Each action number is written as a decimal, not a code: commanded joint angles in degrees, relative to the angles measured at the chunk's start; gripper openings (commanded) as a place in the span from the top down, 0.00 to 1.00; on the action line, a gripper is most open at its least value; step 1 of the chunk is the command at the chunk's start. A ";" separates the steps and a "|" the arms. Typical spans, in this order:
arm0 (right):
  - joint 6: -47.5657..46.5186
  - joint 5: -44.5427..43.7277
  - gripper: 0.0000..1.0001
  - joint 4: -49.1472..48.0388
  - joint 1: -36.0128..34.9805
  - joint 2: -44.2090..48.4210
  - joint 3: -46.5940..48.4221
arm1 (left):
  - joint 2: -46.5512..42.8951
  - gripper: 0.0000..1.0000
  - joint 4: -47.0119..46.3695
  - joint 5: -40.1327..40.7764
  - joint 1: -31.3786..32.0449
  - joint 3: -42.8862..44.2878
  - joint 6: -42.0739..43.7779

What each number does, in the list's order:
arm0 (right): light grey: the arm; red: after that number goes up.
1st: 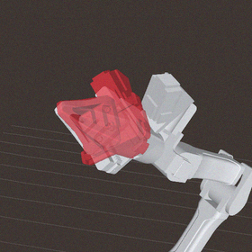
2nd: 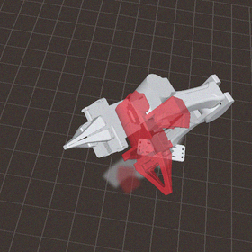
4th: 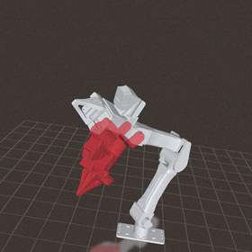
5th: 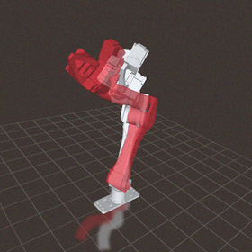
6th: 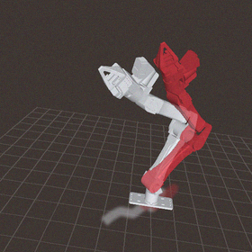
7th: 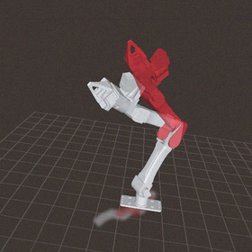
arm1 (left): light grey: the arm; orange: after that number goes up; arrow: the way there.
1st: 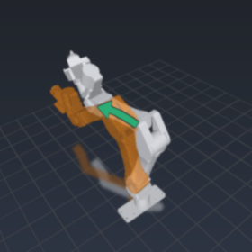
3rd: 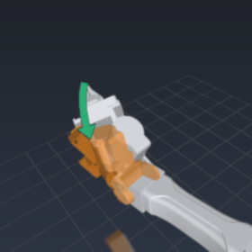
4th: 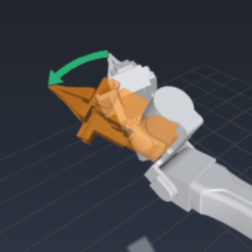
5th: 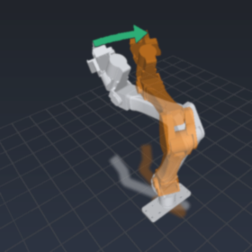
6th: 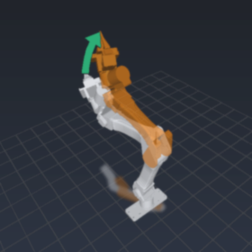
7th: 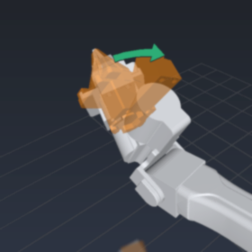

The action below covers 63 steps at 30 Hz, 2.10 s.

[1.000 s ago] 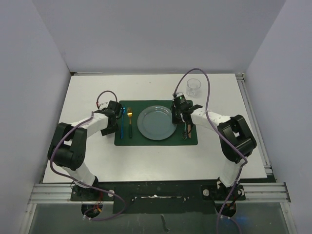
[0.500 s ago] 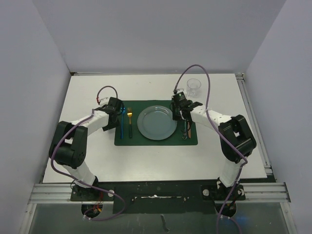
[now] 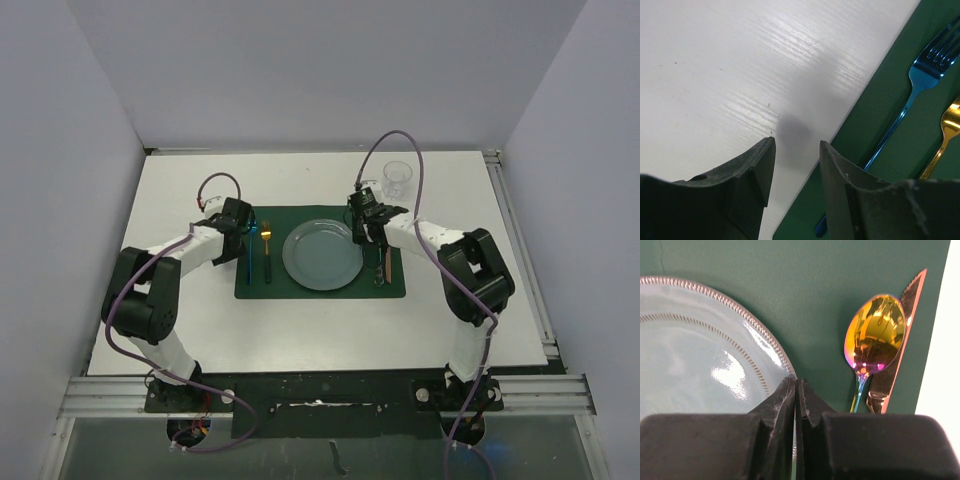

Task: Set the dinner table for one person
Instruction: Adjust the plate on the napkin, then adjust the fork on the napkin.

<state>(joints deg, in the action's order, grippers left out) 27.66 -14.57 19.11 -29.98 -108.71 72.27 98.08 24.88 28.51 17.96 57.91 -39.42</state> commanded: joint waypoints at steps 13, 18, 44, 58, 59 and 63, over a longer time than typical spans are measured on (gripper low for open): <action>0.37 -2.15 1.00 -4.85 3.85 -3.85 9.20 | 0.25 0.60 -5.48 2.77 -0.20 3.85 0.52; 0.52 0.72 1.00 -6.95 5.36 -7.60 11.04 | 0.60 0.60 -6.15 3.32 -0.61 3.24 1.12; 0.07 6.42 0.81 -5.68 5.94 -3.73 8.97 | -9.87 0.60 -14.78 -11.22 -4.25 -3.68 -2.01; -0.53 3.60 0.63 4.02 3.76 16.16 1.52 | -30.90 0.60 -18.96 -27.79 -4.29 -8.02 -5.84; -0.12 2.45 0.64 4.61 3.22 16.96 0.00 | -31.88 0.60 -19.75 -29.91 -4.33 -8.63 -6.15; 2.38 -1.41 0.66 5.41 1.57 20.20 -6.87 | -32.95 0.60 -19.06 -36.85 -4.29 -9.57 -6.38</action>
<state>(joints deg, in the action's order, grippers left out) 27.66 -11.25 20.25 -26.74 -90.63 71.46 66.43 9.08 1.78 13.80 49.06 -44.86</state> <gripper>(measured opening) 0.354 0.404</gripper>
